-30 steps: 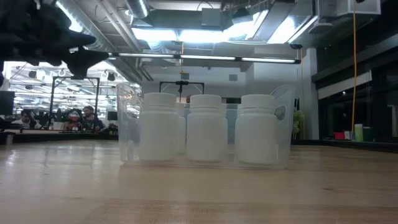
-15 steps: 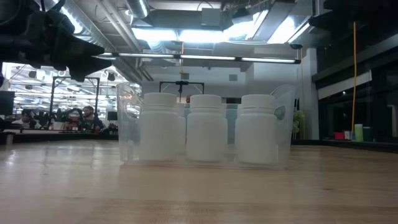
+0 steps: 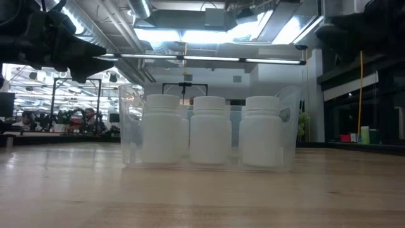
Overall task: Pick and place pill bottles into a basket
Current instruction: Return to Home Position
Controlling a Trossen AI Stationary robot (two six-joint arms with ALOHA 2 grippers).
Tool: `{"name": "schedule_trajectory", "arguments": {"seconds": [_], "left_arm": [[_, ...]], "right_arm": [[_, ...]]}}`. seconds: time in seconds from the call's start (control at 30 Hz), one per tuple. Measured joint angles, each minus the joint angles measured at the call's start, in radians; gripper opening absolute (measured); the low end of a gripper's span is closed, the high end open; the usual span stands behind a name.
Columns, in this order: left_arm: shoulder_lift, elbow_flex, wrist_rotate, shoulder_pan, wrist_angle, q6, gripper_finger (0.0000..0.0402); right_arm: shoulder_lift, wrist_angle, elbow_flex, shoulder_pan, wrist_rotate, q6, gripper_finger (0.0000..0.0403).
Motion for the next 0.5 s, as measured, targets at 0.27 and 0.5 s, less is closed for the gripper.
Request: {"name": "schedule_trajectory", "arguments": {"seconds": [0.27,0.5], "left_arm": [[0.0,0.0,0.007,0.0,0.0,0.0,0.0253],[0.0,0.0,0.007,0.0,0.001,0.0,0.0253]], "right_arm": [[-0.17,-0.112,-0.01,-0.141,-0.143,-0.04,0.0211],[-0.177,-0.202,-0.011,-0.252,-0.383,0.034,0.0212]]}}
